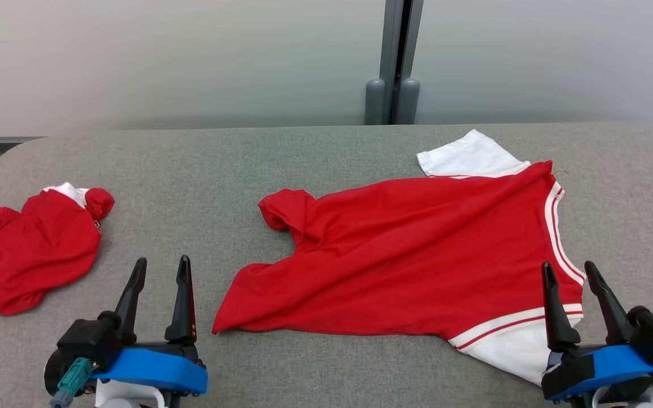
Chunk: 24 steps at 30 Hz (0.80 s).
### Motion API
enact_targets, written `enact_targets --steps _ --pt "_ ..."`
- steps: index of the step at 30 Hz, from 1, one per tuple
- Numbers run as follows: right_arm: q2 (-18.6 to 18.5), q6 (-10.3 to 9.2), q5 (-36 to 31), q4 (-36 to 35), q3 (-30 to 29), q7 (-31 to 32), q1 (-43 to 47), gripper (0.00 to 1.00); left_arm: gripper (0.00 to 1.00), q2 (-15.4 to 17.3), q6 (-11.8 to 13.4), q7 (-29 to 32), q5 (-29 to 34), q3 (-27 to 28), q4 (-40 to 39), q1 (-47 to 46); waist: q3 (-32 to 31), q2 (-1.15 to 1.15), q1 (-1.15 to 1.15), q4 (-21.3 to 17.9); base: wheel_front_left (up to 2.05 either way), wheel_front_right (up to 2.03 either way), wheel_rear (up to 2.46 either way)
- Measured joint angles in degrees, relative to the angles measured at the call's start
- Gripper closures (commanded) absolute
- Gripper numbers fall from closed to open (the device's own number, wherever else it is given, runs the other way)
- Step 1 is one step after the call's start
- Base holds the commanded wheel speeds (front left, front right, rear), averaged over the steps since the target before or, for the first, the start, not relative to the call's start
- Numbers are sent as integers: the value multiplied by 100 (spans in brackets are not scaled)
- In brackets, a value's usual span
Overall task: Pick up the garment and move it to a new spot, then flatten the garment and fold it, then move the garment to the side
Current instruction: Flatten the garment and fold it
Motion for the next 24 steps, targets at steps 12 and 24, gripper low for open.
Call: enact_targets --steps 12,24 --pt "0 0 -22 66 -42 2 179 0 0 -566 -441 -2 1085 755 -89 121 -312 0 0 -110 0 0 0" --pt "0 0 -40 138 92 -80 208 0 0 -661 -582 -2 1350 904 424 185 -473 0 0 -209 0 0 0"
